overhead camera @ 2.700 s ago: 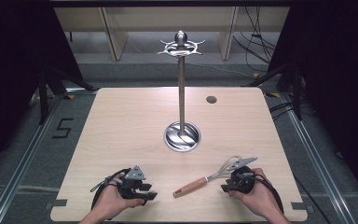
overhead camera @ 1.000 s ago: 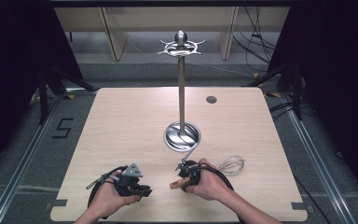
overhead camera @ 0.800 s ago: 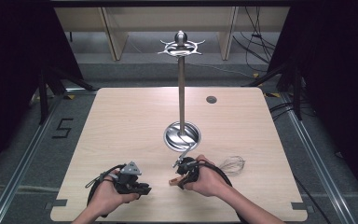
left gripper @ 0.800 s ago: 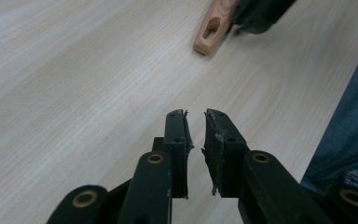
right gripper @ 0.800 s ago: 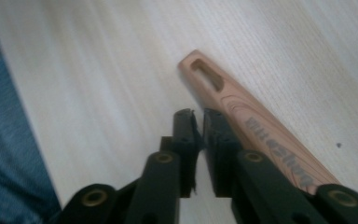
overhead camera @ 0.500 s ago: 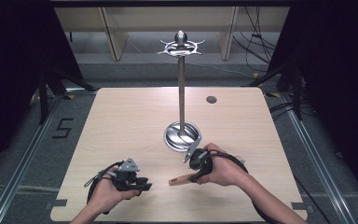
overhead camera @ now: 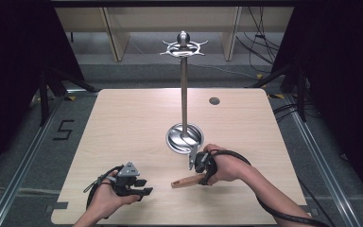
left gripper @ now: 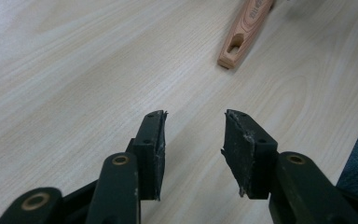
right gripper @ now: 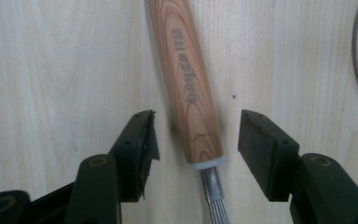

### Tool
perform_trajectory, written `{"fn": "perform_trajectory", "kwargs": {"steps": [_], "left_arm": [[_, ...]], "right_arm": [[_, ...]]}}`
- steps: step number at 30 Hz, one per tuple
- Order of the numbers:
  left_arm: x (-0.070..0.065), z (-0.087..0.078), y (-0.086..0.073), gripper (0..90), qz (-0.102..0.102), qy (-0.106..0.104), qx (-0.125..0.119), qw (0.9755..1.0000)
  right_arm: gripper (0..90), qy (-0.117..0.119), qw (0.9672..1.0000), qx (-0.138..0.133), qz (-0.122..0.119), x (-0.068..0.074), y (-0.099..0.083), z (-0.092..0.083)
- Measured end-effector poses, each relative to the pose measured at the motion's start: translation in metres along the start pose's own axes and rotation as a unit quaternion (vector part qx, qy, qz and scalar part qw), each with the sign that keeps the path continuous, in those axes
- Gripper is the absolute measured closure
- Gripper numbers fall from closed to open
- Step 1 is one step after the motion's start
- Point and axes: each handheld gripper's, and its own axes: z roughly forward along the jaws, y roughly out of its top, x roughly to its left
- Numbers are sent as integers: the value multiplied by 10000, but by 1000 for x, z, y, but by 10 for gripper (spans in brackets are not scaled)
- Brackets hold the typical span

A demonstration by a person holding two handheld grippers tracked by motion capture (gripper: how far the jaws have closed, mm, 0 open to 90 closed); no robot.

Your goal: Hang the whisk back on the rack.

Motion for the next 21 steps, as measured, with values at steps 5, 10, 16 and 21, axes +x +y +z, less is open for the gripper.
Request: {"fn": "perform_trajectory", "kwargs": {"steps": [5, 10, 16, 21], "left_arm": [[0, 3, 1, 572, 30, -45, -3, 10000], [-1, 1, -1, 570, 55, -41, 20, 10000], [0, 3, 0, 569, 52, -15, 49, 10000], [1, 4, -1, 568, 46, -24, 72, 10000]], "right_arm": [[486, 114, 9999, 91, -76, 0, 0, 2], [506, 136, 9999, 73, 60, 1, 4, 8], [568, 248, 9990, -73, -363, -7, 8, 21], [658, 424, 9981, 444, 48, -1, 17, 18]]}}
